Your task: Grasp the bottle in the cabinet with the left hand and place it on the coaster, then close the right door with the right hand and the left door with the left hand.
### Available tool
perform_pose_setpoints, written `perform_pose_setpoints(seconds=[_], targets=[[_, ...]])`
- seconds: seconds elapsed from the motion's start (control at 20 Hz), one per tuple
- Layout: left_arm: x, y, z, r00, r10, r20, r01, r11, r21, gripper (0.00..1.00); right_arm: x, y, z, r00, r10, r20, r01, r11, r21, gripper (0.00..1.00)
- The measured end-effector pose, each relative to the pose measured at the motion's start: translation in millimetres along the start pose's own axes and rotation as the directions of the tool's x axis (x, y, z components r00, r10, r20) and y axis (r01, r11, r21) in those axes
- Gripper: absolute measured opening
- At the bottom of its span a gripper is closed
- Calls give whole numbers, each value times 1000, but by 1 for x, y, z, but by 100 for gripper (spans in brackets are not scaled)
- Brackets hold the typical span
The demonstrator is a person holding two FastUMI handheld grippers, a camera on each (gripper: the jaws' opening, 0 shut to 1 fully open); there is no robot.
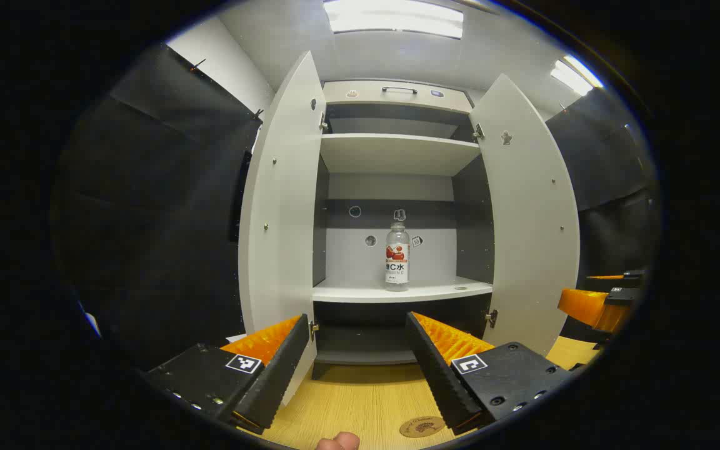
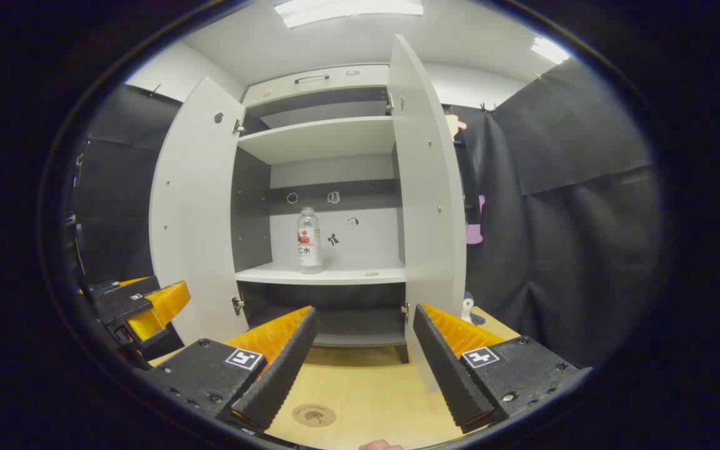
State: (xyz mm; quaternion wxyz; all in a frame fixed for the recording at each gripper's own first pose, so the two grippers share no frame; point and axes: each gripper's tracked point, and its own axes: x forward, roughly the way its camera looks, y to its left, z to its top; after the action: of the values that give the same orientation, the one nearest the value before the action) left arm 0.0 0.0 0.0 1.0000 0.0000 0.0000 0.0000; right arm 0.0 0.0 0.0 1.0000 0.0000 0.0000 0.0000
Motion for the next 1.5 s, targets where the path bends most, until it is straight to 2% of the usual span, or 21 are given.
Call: perform_pose_setpoints(seconds=[1.3,1.35,1.4,1.5], targets=[[-1,-2,-13,999,-7,-44,7,1000,-15,95,-6,6,-3,1000,11,-8,-11,1000,-15,100],[-1,-3,-12,999,-10,-42,9,1000,-20,90,-6,5,-2,1000,9,-6,-9,1000,-17,100],[0,-3,-12,999,-11,-41,10,1000,-24,94,-7,5,-2,1000,7,-4,-7,1000,-17,100],[1,-2,-13,999,-12,-43,11,1000,-20,95,-7,5,-3,1000,7,-8,-7,1000,-14,100]])
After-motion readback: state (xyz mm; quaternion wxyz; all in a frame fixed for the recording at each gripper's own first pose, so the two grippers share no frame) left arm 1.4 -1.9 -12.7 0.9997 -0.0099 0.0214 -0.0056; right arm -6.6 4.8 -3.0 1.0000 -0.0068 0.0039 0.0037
